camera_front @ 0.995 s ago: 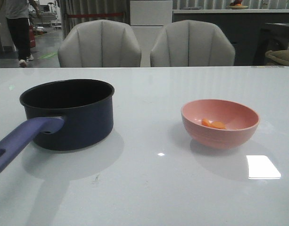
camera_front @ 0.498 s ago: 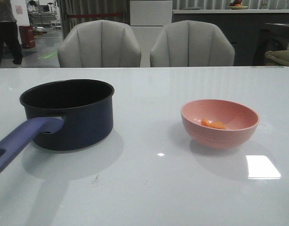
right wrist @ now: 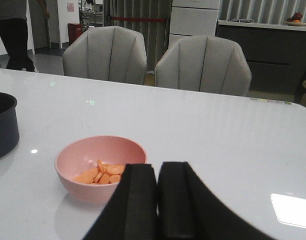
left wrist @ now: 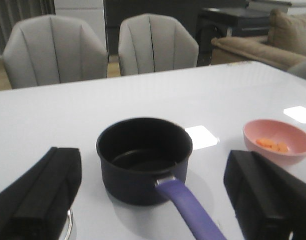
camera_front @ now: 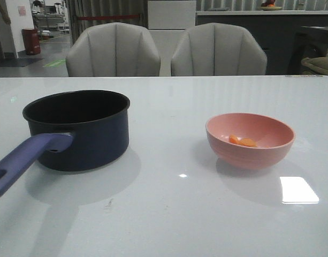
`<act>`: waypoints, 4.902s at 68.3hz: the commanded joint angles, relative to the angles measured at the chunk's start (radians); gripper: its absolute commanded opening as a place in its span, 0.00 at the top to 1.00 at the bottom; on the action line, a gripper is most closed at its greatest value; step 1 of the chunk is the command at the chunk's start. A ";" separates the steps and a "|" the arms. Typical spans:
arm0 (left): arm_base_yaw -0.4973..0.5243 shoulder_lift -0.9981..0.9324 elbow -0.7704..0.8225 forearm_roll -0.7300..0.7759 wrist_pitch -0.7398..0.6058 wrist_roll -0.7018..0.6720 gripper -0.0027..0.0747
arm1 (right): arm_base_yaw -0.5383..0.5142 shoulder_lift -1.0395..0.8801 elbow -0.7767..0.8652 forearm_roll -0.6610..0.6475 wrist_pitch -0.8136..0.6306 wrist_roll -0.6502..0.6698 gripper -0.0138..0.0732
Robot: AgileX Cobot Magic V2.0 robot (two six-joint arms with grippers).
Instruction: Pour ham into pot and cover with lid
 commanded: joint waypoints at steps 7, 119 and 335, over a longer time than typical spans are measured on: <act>-0.010 0.005 -0.022 -0.013 -0.036 0.004 0.19 | 0.010 -0.020 -0.023 0.031 -0.172 0.045 0.67; -0.010 0.005 -0.022 -0.013 -0.051 0.004 0.18 | -0.008 1.613 -1.090 0.119 0.416 0.039 0.27; -0.010 0.005 -0.022 -0.013 -0.051 0.004 0.18 | 0.512 2.022 -1.390 -0.148 -1.039 -1.095 0.68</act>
